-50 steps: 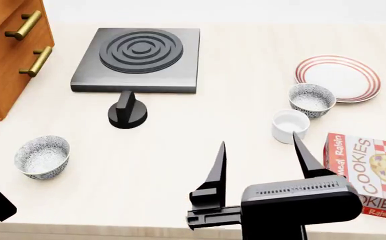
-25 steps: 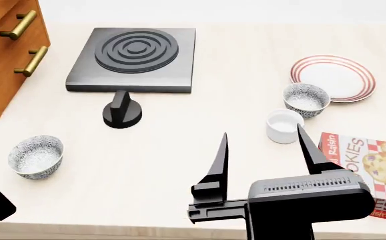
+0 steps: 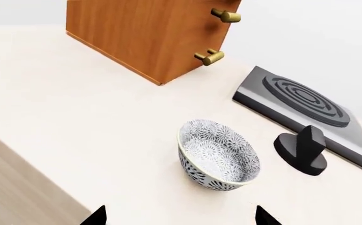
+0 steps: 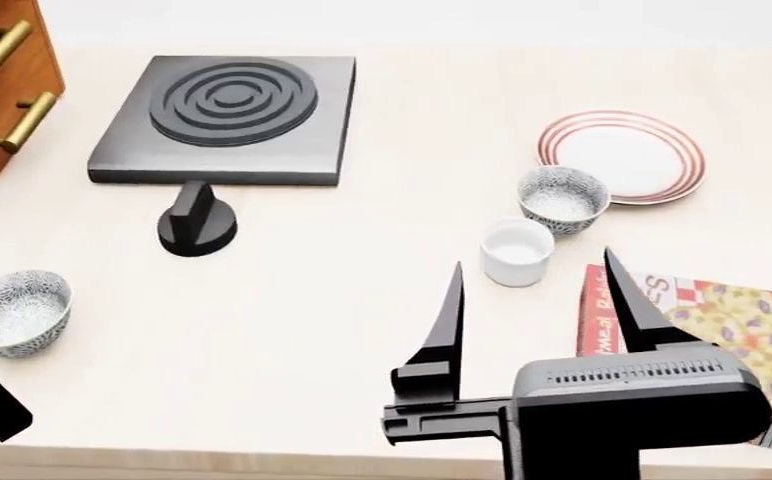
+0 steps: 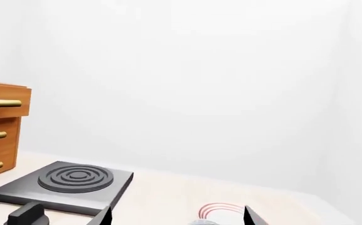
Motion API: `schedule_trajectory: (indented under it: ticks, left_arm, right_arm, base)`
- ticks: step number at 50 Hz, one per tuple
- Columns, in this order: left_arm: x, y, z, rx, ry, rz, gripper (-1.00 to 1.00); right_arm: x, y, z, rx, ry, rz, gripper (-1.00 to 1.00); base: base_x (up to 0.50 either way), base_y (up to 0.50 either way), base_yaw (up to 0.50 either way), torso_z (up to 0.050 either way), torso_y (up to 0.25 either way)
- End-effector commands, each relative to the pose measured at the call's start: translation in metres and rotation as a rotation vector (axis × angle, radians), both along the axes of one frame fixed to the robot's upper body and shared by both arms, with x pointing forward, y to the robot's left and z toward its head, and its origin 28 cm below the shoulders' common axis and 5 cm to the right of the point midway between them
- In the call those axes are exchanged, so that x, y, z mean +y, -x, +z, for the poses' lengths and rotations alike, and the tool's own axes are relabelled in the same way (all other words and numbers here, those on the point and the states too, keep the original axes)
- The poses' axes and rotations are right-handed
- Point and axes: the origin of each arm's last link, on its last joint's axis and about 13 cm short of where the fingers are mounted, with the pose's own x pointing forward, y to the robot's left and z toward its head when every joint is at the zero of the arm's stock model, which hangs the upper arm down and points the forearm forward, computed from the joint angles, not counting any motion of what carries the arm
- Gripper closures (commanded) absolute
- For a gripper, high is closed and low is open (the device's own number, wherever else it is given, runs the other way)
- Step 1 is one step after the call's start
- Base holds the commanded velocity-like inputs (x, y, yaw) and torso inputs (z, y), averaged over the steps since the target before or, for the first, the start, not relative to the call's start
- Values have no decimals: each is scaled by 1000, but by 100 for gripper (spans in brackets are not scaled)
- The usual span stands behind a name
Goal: Pick the akita bowl between the plate and the ramekin and place it on the plate.
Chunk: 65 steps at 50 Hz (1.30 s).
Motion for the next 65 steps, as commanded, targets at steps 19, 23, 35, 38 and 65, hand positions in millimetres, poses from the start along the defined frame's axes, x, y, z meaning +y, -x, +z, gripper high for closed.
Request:
schedule_trajectory:
  ticks: [19, 23, 35, 38, 65]
  left_arm:
    - [0, 0, 1, -1, 0, 1, -100]
    - [0, 0, 1, -2, -1, 1, -100]
    - [0, 0, 0, -1, -2, 0, -100]
    - [0, 1, 0, -1, -1, 0, -100]
    - [0, 0, 0, -2, -2, 0, -100]
  right_arm:
    - [0, 0, 1, 2, -11, 1, -100]
    - [0, 1, 1, 0, -10, 0, -100]
    - [-1, 1, 1, 1, -10, -1, -100]
    - [-1, 1, 1, 1, -10, -1, -100]
    - [-1, 0, 0, -4, 6, -2, -100]
  base:
    - [0, -189, 0, 0, 0]
    - [0, -188, 0, 0, 0]
    - [0, -191, 0, 0, 0]
    - [0, -191, 0, 0, 0]
    - [0, -155, 0, 0, 0]
